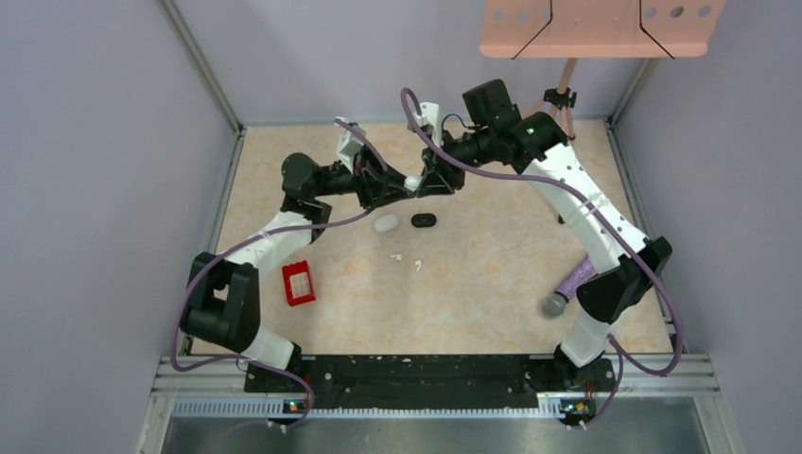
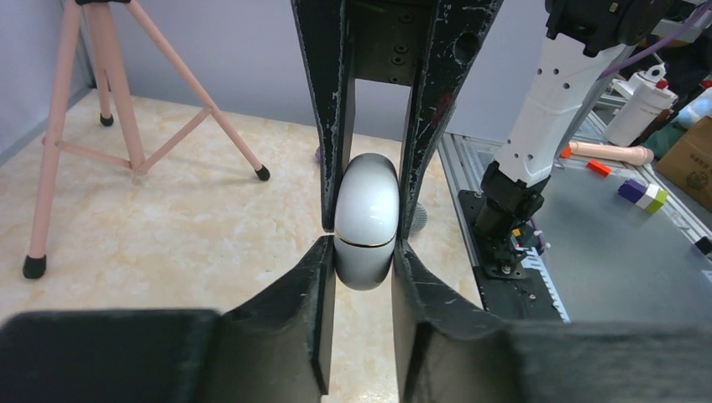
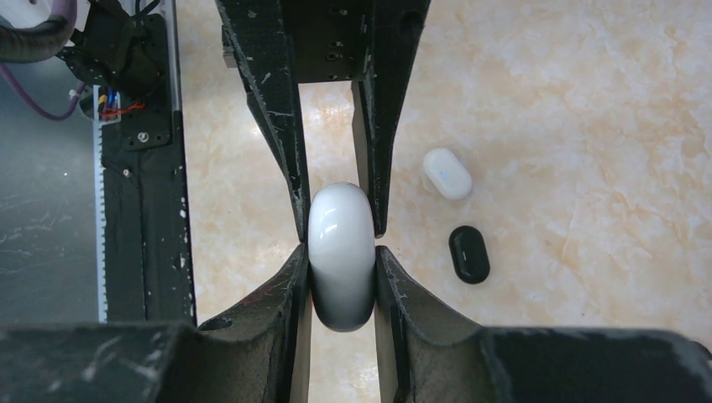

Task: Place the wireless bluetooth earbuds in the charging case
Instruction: Pick up the charging case at the center of the board.

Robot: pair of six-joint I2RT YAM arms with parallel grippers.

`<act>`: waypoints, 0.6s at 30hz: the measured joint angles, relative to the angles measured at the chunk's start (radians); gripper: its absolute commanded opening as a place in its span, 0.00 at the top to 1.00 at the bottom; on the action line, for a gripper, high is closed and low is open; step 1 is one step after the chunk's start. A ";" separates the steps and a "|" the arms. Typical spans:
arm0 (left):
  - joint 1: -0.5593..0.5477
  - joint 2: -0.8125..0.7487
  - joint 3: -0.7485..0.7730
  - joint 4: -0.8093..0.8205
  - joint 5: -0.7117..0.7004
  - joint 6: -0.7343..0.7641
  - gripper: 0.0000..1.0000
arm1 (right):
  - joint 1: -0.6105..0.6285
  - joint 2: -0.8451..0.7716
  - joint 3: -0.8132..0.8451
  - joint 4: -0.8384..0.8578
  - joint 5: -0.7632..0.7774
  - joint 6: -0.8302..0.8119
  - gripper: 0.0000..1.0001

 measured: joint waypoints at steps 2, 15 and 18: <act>-0.002 0.000 0.000 -0.001 0.003 0.000 0.86 | -0.003 -0.001 -0.005 0.005 0.002 0.001 0.80; -0.014 0.005 -0.013 0.011 0.008 0.010 1.00 | -0.006 -0.002 -0.010 0.019 0.003 0.062 0.45; -0.018 0.005 -0.019 0.013 0.008 0.014 1.00 | -0.013 -0.002 -0.008 0.021 -0.004 0.093 0.45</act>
